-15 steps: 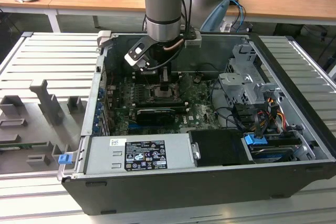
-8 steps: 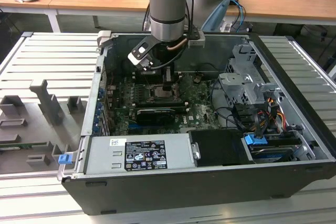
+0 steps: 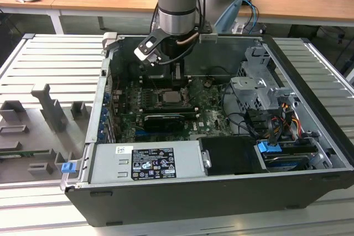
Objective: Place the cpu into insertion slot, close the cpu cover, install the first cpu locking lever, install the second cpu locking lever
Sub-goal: 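Close the cpu cover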
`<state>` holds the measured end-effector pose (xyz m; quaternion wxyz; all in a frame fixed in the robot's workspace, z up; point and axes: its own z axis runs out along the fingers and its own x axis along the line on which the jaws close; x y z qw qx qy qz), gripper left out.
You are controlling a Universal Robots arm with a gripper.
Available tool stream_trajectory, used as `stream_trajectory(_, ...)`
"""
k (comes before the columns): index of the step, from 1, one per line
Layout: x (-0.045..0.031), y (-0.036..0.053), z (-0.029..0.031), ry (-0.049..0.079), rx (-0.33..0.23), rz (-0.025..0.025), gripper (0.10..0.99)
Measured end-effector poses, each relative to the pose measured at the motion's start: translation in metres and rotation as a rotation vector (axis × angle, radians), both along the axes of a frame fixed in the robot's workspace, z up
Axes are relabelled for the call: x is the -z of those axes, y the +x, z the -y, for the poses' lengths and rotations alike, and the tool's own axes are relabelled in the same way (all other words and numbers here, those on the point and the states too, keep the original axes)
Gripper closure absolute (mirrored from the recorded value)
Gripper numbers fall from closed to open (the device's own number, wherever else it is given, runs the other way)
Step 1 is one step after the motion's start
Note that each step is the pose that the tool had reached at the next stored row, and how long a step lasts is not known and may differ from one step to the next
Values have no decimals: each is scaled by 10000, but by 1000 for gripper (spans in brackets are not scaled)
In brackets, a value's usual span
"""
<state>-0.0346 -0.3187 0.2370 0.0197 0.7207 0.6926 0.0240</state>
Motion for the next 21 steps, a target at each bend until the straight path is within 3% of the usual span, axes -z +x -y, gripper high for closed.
stream_trajectory(8,-75,0,-7,-14,1,0,980)
stream_trajectory(16,-185,0,-36,-186,-1,-1,980)
stream_trajectory(21,-215,0,-43,-240,1,0,980)
